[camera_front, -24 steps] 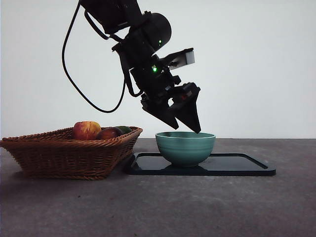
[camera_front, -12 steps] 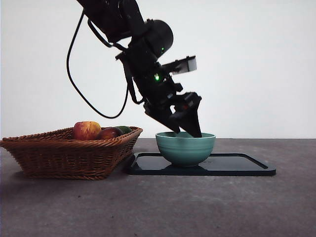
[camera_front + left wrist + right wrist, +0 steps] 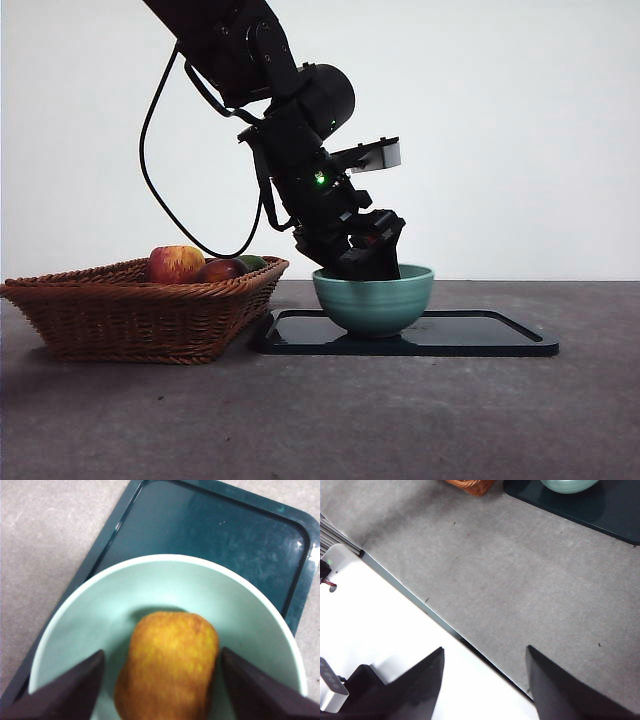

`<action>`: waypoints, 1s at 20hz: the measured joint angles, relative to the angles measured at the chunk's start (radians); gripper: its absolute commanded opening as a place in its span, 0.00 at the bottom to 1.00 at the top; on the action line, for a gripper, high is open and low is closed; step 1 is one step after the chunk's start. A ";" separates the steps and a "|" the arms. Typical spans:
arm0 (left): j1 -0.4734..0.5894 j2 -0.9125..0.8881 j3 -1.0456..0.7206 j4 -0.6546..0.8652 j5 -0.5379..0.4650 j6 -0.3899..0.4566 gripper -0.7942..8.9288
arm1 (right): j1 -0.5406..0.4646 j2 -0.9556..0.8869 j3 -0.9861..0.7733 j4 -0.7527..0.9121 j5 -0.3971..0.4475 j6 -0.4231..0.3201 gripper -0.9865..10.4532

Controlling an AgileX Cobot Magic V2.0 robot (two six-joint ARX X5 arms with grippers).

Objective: Pick up the wifruite, put it on the bowl, pick up the plate, put it on desk

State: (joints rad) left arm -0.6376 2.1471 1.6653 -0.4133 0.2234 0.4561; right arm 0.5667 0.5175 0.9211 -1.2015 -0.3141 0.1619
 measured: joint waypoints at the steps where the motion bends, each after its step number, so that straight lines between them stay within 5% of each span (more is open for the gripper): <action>1: 0.000 0.000 0.000 0.002 0.000 0.000 0.33 | 0.000 0.000 0.000 0.000 0.000 0.000 0.31; 13: -0.002 -0.051 0.004 -0.005 0.000 -0.063 0.32 | 0.000 0.000 0.000 0.000 0.027 0.000 0.31; 20: 0.012 -0.319 0.005 -0.020 0.000 -0.240 0.32 | 0.000 0.000 0.000 0.023 0.028 0.000 0.31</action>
State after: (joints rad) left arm -0.6258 1.8278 1.6699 -0.4332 0.2230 0.2157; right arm 0.5667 0.5175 0.9211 -1.1782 -0.2863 0.1619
